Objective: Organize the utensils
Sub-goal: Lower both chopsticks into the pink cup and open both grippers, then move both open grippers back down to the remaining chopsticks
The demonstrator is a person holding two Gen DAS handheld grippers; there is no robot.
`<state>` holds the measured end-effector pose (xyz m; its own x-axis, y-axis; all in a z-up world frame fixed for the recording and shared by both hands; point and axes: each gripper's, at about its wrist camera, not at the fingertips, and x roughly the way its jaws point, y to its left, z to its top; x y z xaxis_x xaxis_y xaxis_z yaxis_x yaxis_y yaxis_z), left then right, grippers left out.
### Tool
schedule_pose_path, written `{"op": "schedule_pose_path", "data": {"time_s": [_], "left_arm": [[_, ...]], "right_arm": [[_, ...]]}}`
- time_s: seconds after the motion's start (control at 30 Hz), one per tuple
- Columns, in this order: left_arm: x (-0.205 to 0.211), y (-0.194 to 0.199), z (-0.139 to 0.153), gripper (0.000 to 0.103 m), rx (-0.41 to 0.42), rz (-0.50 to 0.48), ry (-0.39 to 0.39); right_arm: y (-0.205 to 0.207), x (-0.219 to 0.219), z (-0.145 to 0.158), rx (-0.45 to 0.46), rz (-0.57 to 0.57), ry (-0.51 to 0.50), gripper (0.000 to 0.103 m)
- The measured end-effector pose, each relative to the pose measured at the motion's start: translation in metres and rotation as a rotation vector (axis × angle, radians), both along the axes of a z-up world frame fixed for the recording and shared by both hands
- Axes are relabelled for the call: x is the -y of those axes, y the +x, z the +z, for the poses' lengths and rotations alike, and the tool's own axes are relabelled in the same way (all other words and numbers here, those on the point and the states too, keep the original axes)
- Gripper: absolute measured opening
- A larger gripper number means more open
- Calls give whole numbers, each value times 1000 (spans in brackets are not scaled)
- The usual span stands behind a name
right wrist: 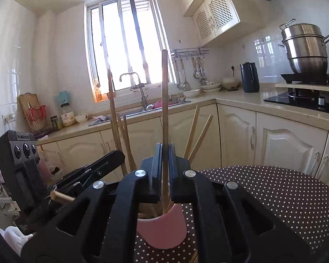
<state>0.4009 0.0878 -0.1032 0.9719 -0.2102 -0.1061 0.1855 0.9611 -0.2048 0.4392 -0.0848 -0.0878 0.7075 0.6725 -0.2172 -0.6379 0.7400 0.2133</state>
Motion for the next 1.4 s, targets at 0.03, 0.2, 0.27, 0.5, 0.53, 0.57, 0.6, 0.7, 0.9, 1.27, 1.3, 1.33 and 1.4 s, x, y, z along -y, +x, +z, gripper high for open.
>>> {"op": "schedule_pose_path", "data": {"time_s": [0.03, 0.2, 0.27, 0.5, 0.53, 0.57, 0.6, 0.7, 0.9, 1.27, 1.3, 1.33, 1.4], "left_arm": [[1, -2, -1, 6, -9, -2, 5], [2, -6, -6, 7, -75, -12, 31], [1, -8, -6, 8, -98, -12, 24], [-4, -17, -6, 37, -149, -5, 21], [-5, -20, -6, 37, -151, -8, 18], [-5, -22, -6, 39, -151, -5, 19], [-5, -26, -5, 40, -154, -2, 21], [-5, -35, -4, 44, -153, -4, 21], [-8, -53, -2, 47, -159, -3, 8], [0, -85, 4, 57, -168, -13, 4], [1, -88, 3, 57, -169, -13, 7], [3, -92, 3, 57, -171, -12, 9], [7, -98, 2, 57, -175, -14, 13]], "right_arm": [[-1, 0, -2, -14, -1, -4, 6], [-5, -3, -10, -70, -7, -19, 6], [-7, -3, -10, -94, -8, -16, 7], [-17, -1, -9, -131, -30, -14, 9], [-18, 0, -9, -134, -30, -8, 10], [-19, 1, -9, -136, -28, 0, 14], [-22, 2, -9, -134, -32, 4, 18], [-28, 3, -7, -121, -48, 0, 50], [-42, 7, -2, -107, -67, 4, 50], [-73, 34, 9, -76, -140, 20, 58], [-76, 37, 10, -75, -143, 22, 58], [-79, 39, 10, -74, -146, 23, 58], [-85, 45, 11, -75, -155, 25, 59]]}}
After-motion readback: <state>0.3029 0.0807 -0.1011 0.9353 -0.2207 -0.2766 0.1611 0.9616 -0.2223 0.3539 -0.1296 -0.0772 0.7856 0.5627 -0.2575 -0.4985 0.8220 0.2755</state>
